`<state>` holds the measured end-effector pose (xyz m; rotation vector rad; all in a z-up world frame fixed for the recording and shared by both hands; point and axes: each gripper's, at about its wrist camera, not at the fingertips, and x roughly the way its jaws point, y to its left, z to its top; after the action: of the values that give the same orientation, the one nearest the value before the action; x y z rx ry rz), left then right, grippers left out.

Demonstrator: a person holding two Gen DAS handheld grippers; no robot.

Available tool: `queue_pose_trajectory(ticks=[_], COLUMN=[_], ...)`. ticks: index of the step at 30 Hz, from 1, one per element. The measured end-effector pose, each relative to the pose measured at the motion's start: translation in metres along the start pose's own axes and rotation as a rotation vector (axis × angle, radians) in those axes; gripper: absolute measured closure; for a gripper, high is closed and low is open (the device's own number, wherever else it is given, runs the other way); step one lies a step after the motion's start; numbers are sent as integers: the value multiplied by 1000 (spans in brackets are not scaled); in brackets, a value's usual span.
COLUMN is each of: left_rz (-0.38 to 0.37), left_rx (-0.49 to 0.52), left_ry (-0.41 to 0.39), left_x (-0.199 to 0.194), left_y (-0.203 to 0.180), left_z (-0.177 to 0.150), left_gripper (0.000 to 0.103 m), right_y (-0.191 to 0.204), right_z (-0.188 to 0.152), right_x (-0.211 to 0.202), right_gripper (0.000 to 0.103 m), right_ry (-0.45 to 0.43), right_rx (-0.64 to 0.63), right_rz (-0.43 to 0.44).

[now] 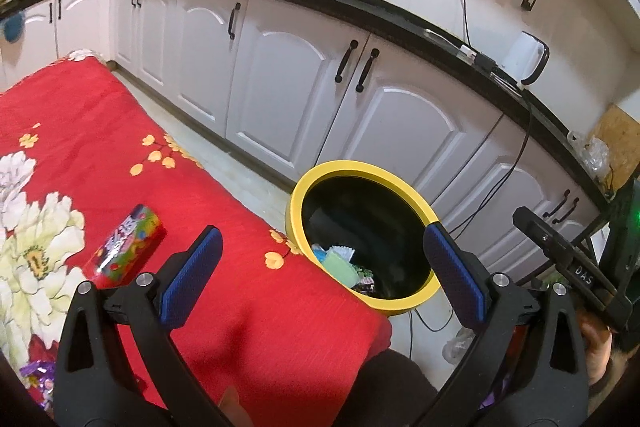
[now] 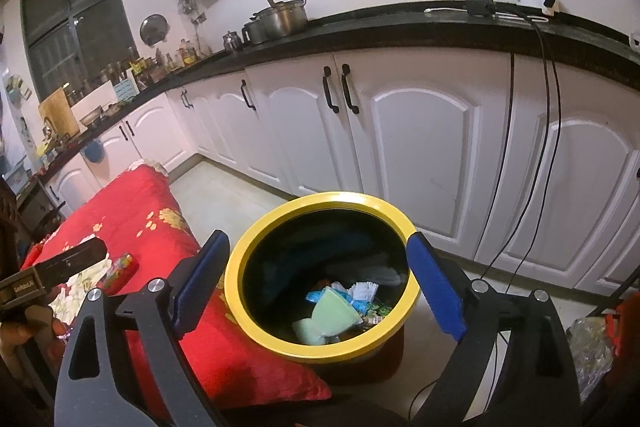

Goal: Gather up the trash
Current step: 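Move both tools back from the bin over the table, then lower both tools toward the yellow and purple snack wrappers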

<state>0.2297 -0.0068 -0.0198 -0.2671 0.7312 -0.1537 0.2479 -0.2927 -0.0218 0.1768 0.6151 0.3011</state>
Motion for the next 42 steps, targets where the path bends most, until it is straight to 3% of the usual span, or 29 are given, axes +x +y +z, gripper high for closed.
queue_pose_trajectory(ticks=[26,42], left_rz=[75,187], left_rx=[-12,-34], left_ry=[-97,-156], left_x=[-74,-139], left_y=[47,97], left_z=[-14,-31], left_gripper=[11,11], right_y=[61,152], right_z=[-10,-29], right_x=[-28,-42], right_gripper=[8,7], right_ry=[-29,-12], right_rx=[-85,-216], right_rz=[59,191])
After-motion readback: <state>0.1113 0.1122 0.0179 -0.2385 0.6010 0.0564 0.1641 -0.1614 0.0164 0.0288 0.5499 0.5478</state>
